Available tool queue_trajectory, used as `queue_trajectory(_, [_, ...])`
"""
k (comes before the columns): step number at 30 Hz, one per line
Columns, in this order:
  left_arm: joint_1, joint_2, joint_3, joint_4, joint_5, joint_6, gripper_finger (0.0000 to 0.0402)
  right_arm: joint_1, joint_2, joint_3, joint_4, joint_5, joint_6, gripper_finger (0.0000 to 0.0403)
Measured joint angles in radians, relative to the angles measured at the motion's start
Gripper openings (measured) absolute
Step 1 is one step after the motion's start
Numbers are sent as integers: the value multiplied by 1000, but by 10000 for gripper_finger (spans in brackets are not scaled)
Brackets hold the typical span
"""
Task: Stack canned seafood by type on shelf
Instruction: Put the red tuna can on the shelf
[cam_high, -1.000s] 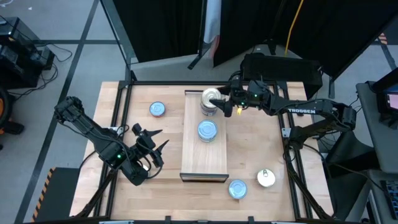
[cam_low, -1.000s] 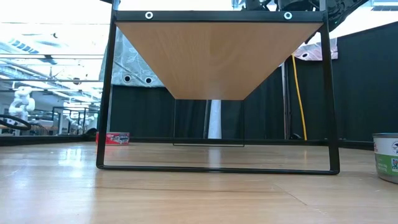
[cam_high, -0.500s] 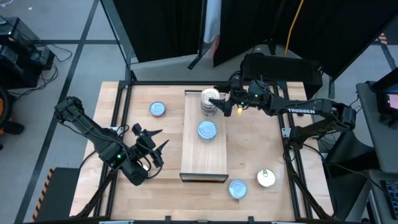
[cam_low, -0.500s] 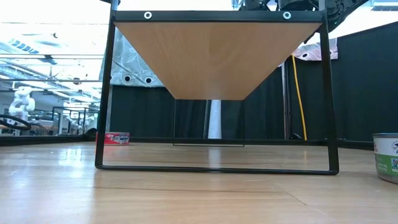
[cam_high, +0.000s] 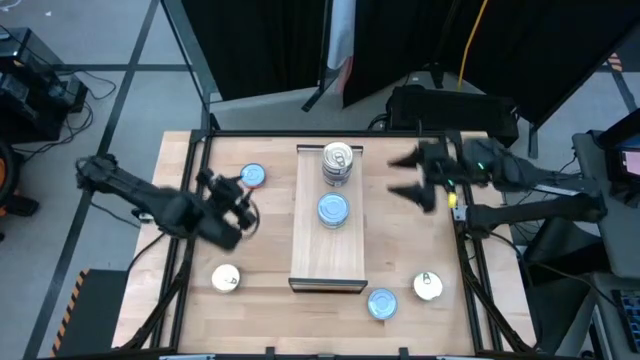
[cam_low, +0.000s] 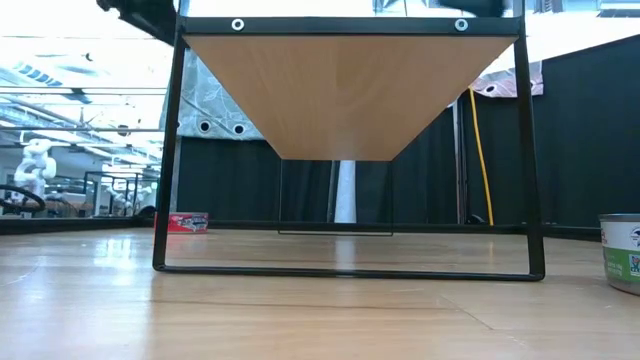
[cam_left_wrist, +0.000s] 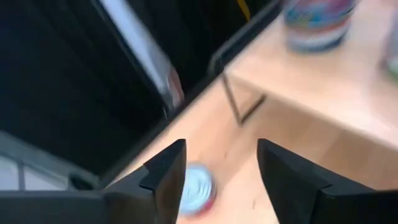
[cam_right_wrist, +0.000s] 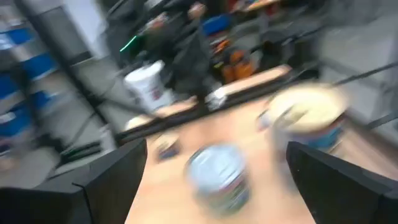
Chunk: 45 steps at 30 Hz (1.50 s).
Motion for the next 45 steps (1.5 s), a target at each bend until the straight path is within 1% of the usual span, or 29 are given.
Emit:
queue_trajectory(2, [103,-46,0,27,123,86,178,107,-50,-57,-19,65,50,376])
queue_trajectory(4, [210,-82,0,53,250,154,158,203,-83,-133,-7,175,102,375])
queue_trajectory(6, [324,-109,0,81,360,231,136,268,-99,-201,24,284,142,375])
queue_trajectory(8, [429,-125,0,107,457,286,113,307,-103,-247,60,352,154,375])
queue_trajectory(10, [524,-122,0,135,559,337,88,327,-100,-281,93,376,153,375])
queue_trajectory(12, [605,-107,0,148,637,396,62,336,-92,-302,116,378,141,375])
queue_trajectory(16, [733,-43,0,161,738,501,13,344,-89,-305,160,373,108,375])
queue_trajectory(20, [821,31,-40,179,830,581,6,354,-93,-305,158,368,98,375])
queue_trajectory(22, [861,66,-83,175,863,593,6,361,-94,-305,157,367,79,375])
queue_trajectory(25, [897,97,-148,198,883,592,3,370,-94,-305,143,367,71,375])
queue_trajectory(35, [914,111,-300,371,905,592,1,370,-93,-305,121,366,70,375])
queue_trajectory(40, [921,135,-337,434,906,565,1,370,-93,-305,121,367,60,375])
queue_trajectory(45, [921,198,-343,496,906,542,1,370,-93,-305,130,370,60,375])
